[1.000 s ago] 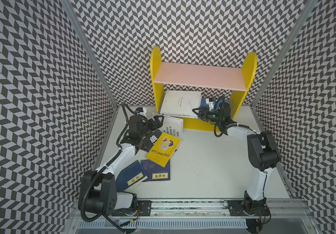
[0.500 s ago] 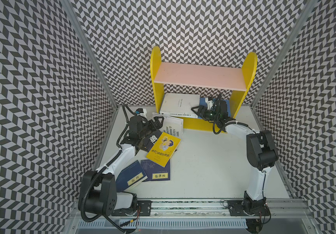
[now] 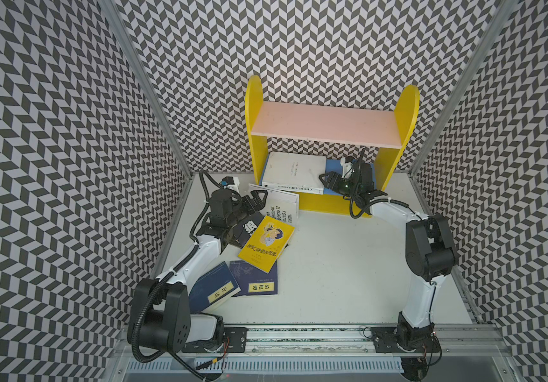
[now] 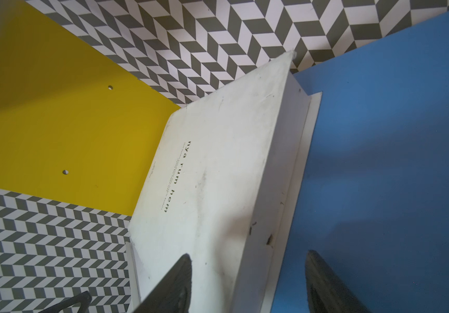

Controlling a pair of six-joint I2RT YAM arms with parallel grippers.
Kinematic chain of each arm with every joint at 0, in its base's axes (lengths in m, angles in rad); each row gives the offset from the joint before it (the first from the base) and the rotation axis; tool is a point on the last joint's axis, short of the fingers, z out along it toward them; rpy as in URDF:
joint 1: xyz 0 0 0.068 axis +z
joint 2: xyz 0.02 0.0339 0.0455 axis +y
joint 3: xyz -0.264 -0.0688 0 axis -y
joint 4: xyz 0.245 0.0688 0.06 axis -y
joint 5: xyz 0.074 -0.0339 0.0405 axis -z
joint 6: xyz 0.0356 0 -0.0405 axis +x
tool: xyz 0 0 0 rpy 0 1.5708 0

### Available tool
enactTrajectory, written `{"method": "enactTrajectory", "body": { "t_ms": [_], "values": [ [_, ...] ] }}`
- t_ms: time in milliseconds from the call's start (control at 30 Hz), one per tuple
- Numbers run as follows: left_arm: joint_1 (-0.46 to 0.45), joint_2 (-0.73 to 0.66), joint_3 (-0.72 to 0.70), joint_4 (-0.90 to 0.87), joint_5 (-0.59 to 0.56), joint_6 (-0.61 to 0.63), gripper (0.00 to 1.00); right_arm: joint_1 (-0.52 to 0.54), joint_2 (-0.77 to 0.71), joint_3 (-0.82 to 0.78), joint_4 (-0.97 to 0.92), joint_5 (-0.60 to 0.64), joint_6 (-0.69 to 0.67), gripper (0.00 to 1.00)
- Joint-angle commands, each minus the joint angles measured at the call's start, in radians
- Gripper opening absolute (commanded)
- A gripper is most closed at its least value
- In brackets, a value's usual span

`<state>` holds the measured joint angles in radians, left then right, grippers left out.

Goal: Stacking books/files
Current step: Place the book on the bookshelf.

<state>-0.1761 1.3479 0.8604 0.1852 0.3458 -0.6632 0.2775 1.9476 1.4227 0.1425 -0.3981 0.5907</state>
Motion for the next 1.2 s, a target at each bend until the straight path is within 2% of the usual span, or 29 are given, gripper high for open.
{"method": "enactTrajectory", "body": {
  "t_ms": [0,200,633,867,1033,1100,1167],
  "values": [
    [0.004,-0.023,-0.011,0.02,-0.002,0.013,0.96,0.025,-0.008,0.04,0.056,-0.034,-0.027,0.6],
    [0.011,-0.02,-0.015,0.022,-0.008,0.013,0.96,0.047,0.026,0.071,0.069,-0.045,0.001,0.53],
    [0.021,-0.021,-0.026,0.025,-0.014,0.013,0.96,0.046,0.054,0.099,0.077,-0.03,0.011,0.52],
    [0.024,-0.031,-0.039,0.004,-0.081,0.027,0.97,0.045,-0.065,0.027,0.076,0.056,-0.074,0.65],
    [0.035,-0.022,-0.028,-0.019,-0.141,0.029,0.97,0.046,-0.231,-0.128,0.126,0.106,-0.155,0.73],
    [0.044,-0.011,-0.012,-0.028,-0.142,0.036,0.97,0.049,-0.301,-0.207,0.171,0.093,-0.185,0.77],
    [0.055,0.006,0.003,-0.032,-0.136,0.039,0.97,0.056,-0.37,-0.3,0.234,0.031,-0.248,0.87]
  ]
}}
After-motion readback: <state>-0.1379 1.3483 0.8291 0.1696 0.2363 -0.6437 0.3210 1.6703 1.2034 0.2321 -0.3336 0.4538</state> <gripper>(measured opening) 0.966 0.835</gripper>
